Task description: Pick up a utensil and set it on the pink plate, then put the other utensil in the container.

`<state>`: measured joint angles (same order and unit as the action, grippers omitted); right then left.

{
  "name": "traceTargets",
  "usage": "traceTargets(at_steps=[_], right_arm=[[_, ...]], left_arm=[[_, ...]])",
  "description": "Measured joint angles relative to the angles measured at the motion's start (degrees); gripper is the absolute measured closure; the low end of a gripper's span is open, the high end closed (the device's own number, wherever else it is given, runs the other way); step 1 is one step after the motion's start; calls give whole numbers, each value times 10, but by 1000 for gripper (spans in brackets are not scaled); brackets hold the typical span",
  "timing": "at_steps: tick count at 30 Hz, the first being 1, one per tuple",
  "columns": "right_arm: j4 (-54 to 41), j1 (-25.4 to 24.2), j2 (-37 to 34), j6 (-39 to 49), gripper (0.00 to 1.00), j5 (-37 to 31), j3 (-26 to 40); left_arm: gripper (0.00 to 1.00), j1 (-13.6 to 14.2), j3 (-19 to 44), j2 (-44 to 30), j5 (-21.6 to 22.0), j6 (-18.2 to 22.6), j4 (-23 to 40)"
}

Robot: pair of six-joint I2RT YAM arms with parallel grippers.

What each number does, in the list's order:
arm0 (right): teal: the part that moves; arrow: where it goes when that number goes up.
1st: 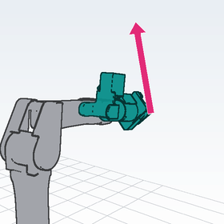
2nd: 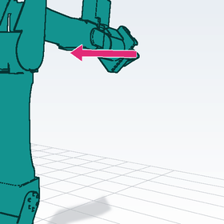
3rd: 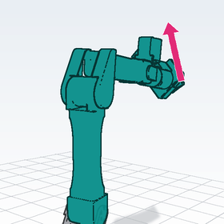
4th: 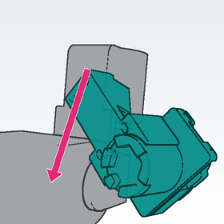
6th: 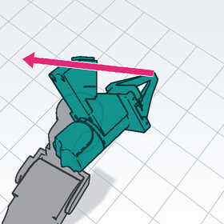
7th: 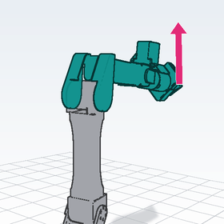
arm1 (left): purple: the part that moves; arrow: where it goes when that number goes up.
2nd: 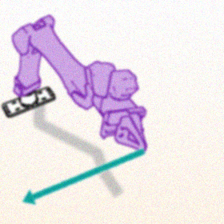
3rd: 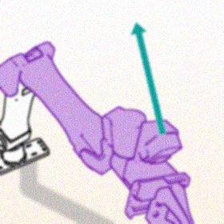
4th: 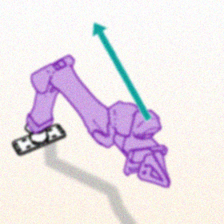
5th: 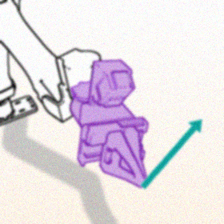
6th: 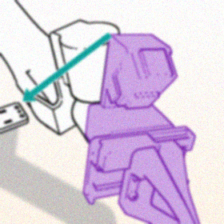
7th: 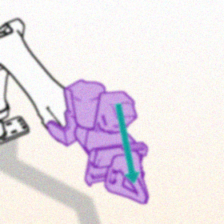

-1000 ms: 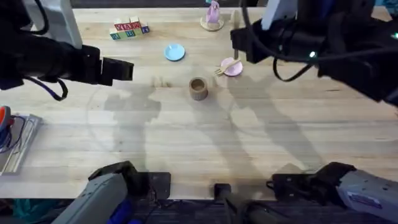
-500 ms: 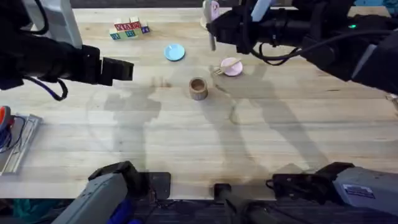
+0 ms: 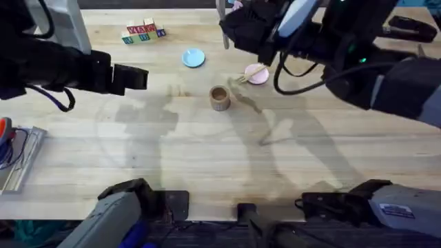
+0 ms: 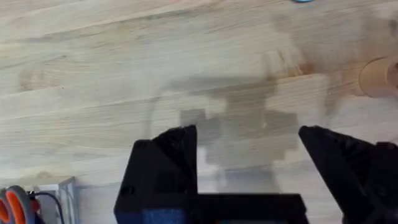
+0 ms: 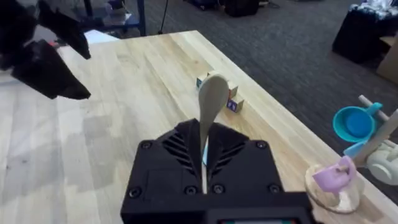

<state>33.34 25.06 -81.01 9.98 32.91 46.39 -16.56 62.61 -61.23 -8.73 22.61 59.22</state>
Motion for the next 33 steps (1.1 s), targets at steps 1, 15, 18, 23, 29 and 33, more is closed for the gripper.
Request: traceTargets(at_steps=[1, 15, 18, 23, 29, 33], right_arm=[[11, 0, 0, -1, 968, 1, -9], [52, 22, -52, -6, 968, 2, -22], [52, 25, -58, -5, 968, 4, -22], [53, 31, -78, -5, 968, 4, -22], [56, 49, -106, 8, 968, 4, -22], [61, 52, -122, 11, 967, 5, -22]], left_arm=[[8, 0, 0, 0, 0, 0, 0], [8, 0, 0, 0, 0, 0, 1], [8, 0, 0, 0, 0, 0, 1], [8, 0, 0, 0, 0, 0, 1], [8, 0, 0, 0, 0, 0, 1], [8, 0, 0, 0, 0, 0, 1]])
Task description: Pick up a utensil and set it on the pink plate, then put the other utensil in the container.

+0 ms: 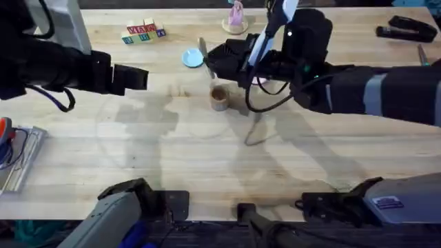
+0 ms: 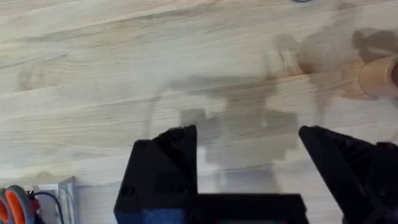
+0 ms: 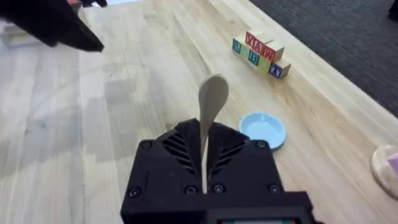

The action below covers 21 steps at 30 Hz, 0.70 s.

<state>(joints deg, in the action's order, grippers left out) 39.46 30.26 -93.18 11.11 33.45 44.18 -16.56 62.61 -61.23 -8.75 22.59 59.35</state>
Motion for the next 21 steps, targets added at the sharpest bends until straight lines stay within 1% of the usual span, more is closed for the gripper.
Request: traceTargets(at_steps=[13, 21], right_arm=[[4, 0, -10, 16, 968, 0, -30], [4, 0, -11, 24, 967, 0, -34]], left_arm=[[8, 0, 0, 0, 0, 0, 0], [8, 0, 0, 0, 0, 0, 0]])
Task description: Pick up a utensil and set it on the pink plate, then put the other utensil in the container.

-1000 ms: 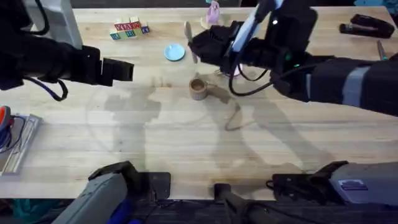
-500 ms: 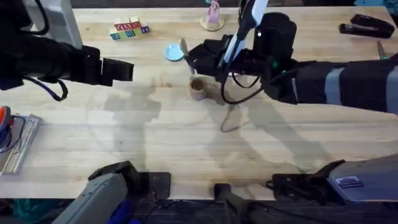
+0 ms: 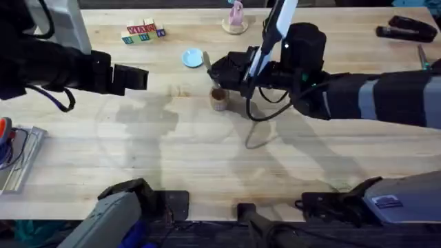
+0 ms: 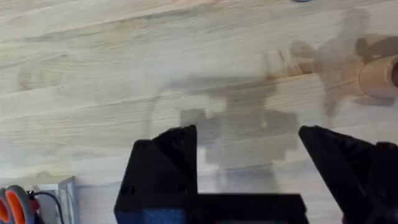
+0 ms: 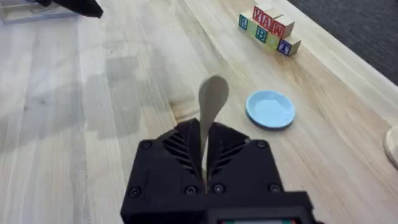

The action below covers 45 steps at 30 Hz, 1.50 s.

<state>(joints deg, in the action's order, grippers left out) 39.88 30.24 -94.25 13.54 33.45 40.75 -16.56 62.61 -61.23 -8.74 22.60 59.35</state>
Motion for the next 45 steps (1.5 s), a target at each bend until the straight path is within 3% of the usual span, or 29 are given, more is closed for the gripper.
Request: traceTargets(at_steps=[4, 7, 11, 16, 22, 29, 30, 39, 45], right_arm=[[0, 0, -4, 0, 968, 0, 0], [0, 0, -6, 3, 968, 0, 0], [0, 0, -6, 7, 968, 0, -1], [0, 0, -6, 17, 968, 0, -1], [3, 0, -6, 27, 968, 0, -1], [4, 0, -6, 35, 968, 0, -1], [4, 0, -6, 38, 968, 0, -1], [24, 0, -6, 45, 968, 0, -1], [25, 0, -6, 45, 968, 0, -1]], left_arm=[[8, 0, 0, 0, -3, 6, 0], [8, 0, 0, 0, -13, 43, -3], [8, -5, 0, -4, -65, 146, -4], [8, -35, 0, -50, -162, 289, -4], [8, -69, 0, -133, -298, 464, -4], [8, -83, 0, -242, -415, 620, -7], [8, -83, 0, -287, -448, 674, -7], [8, -83, 0, -411, -509, 788, -9], [8, -83, 0, -443, -538, 838, -9]])
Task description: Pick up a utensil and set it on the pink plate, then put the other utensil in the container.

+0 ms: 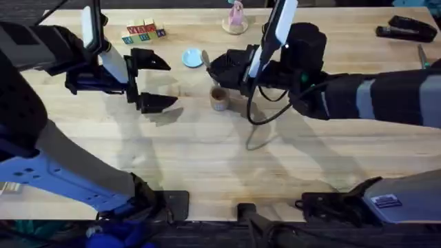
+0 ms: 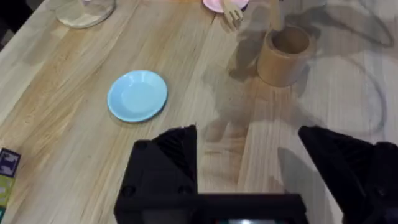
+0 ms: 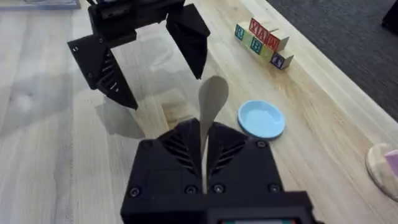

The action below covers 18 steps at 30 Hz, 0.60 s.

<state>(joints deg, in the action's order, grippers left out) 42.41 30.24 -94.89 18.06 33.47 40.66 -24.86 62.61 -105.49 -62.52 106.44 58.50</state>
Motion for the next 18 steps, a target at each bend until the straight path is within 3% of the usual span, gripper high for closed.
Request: traceTargets(at_steps=[18], right_arm=[[0, 0, 0, 9, 968, 0, -16]], left_arm=[[8, 19, 0, -36, -21, 23, 11]])
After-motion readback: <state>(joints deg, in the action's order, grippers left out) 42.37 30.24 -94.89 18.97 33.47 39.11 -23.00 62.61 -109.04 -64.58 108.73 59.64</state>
